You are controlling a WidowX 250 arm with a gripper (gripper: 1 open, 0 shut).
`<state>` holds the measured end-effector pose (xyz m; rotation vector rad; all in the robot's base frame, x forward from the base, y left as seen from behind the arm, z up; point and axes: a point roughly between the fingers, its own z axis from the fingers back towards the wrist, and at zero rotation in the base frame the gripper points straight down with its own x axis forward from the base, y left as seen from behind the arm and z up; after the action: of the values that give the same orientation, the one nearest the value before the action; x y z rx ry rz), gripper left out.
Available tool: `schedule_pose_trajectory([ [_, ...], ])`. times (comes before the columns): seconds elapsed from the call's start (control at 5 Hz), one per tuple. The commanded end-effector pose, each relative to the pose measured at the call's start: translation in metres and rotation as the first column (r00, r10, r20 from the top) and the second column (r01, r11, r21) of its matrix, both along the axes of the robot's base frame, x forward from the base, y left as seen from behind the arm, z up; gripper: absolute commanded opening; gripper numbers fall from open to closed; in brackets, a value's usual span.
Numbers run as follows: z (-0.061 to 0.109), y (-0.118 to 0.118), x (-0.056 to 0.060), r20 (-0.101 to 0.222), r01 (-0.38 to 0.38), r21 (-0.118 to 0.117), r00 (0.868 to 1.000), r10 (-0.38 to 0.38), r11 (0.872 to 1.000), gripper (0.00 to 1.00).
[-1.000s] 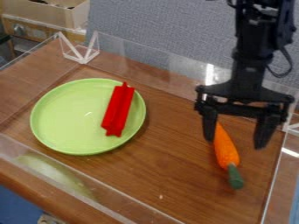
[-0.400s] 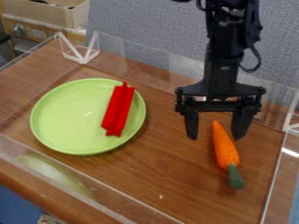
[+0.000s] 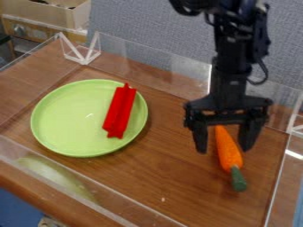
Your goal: Put the carrot on the left side
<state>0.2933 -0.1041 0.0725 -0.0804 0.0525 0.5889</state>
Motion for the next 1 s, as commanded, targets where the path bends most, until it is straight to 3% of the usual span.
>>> schedule_pose_trajectory([
  [0.0, 0.005, -0.01, 0.003, 0.048, -0.077, 0.0, 0.996, 0.077, 0.997, 1.0],
  [0.2, 0.015, -0.019, 0.002, 0.052, -0.039, 0.008, 0.998, 0.039, 0.999, 1.0],
  [0.4, 0.025, -0.022, 0.004, 0.054, -0.052, 0.007, 0.997, 0.051, 0.999, 1.0],
  [0.8, -0.001, -0.001, 0.016, 0.046, -0.109, 0.018, 0.993, 0.108, 0.994, 1.0],
])
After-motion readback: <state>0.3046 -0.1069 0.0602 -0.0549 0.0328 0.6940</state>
